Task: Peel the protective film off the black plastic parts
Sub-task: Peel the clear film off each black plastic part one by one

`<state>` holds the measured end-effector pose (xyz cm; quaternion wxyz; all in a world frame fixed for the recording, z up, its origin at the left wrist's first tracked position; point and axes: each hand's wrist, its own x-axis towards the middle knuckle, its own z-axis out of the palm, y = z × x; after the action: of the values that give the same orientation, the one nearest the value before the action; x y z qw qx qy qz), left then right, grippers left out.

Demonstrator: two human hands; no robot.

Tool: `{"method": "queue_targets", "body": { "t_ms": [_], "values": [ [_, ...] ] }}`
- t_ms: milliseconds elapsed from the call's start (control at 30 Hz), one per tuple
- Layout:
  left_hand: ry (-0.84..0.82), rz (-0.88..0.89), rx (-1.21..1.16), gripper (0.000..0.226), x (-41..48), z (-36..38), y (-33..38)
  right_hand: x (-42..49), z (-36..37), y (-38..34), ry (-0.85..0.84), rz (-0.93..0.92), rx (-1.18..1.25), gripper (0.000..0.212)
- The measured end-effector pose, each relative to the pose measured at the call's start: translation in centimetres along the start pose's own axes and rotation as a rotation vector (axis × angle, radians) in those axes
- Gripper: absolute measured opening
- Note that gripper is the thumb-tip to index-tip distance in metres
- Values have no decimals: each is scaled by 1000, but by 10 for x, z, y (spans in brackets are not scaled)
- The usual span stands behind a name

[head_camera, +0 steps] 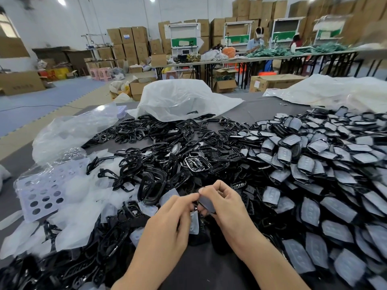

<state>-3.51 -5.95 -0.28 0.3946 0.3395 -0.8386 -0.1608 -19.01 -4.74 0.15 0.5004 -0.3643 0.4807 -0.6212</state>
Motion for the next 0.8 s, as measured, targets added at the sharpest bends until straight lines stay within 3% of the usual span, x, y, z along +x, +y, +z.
{"method": "queue_targets", "body": {
  "t_ms": [167,300,400,533,700,800],
  "values": [
    [-131,135,121,33,-4,7,10,1,-2,1,54,22,66,30],
    [-155,108,53,38,-7,13,13,2,-7,-1,53,34,112,28],
    [-5,-2,-89,33,-5,9,10,2,-6,-3,31,20,140,33],
    [165,-282,-314,31,1,6,5,1,-2,-1,-26,24,115,37],
    [128,-398,-466,15,6,3,11,-6,6,0,-196,-17,78,10],
    [176,-410,-431,12,7,2,5,-7,8,2,-183,-36,-2,13]
  ]
}}
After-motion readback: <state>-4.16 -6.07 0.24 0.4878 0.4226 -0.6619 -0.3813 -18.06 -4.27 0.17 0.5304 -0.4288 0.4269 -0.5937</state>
